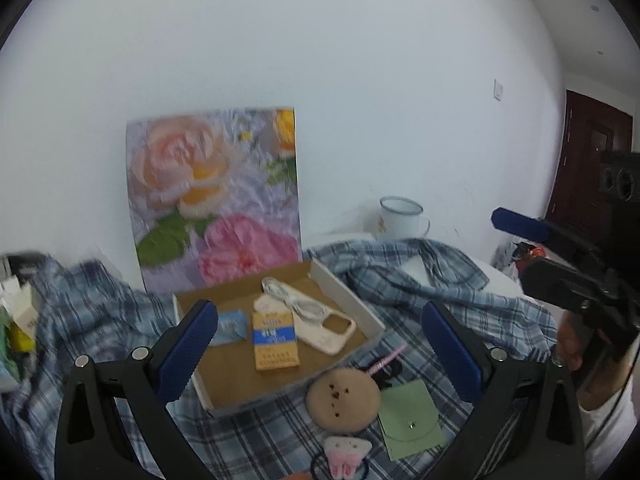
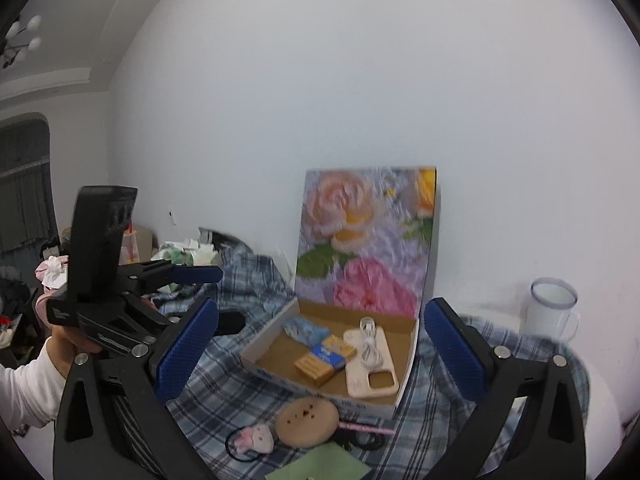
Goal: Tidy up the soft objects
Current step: 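Withdraw both grippers from the box back over the bed, then grasp the pink-and-white plush tooth with the left gripper while the right gripper grasps the green felt pouch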
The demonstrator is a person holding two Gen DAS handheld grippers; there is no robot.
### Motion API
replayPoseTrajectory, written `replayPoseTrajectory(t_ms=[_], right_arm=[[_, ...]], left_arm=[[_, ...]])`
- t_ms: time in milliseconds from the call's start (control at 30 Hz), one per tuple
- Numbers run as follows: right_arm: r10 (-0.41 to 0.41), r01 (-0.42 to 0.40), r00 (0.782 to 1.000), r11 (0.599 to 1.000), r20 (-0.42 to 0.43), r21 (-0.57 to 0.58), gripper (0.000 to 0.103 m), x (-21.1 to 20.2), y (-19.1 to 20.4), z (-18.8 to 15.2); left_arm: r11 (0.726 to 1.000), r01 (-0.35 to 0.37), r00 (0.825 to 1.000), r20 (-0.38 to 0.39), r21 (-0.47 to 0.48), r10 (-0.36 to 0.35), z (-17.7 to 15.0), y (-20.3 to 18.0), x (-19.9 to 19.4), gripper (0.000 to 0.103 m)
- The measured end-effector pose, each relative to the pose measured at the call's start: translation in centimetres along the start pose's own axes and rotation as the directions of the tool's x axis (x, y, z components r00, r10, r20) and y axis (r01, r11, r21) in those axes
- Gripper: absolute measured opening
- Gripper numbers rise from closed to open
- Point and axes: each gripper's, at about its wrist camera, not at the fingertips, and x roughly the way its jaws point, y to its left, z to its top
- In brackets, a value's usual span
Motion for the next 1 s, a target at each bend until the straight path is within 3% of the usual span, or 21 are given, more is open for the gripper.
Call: replayPoseTrajectory(t_ms=[100, 400, 567, 733, 1000], right_arm=[[0.017, -0.016, 1.000, 0.999, -0.022, 0.040, 0.103, 0.8, -1.1, -1.6], [0.043, -0.035, 0.997, 0.992, -0.060, 0.124, 0.103, 2.6, -3.2, -5.6], [0.022, -0.009, 0.991, 0.995, -0.128, 0.101, 0.103, 4.0, -3.3, -6.9], [0.003, 0.009, 0.981, 0.998, -0.193, 0.064, 0.103, 5.1, -2.9, -7.9], [0.004, -0.005, 0.959, 1.000, -0.283, -0.002, 0.103, 6.4, -2.1, -9.0]], left_arm=[[1.000, 0.017, 0.999, -0.049, -0.018, -0.018, -1.2, 0.3, 1.1, 0.103], [0.999, -0.005, 0.982, -0.189, 0.045, 0.013, -5.0, -0.3, 4.2, 0.103], [0.998, 0.027, 0.957, -0.289, 0.064, -0.007, -7.1, -0.8, 6.0, 0.103], [0.994, 0.046, 0.942, -0.335, 0.095, -0.011, -8.5, -1.8, 6.3, 0.103], [0.996, 0.063, 0.916, -0.399, 0.061, -0.033, -11.4, -1.1, 6.7, 0.100]])
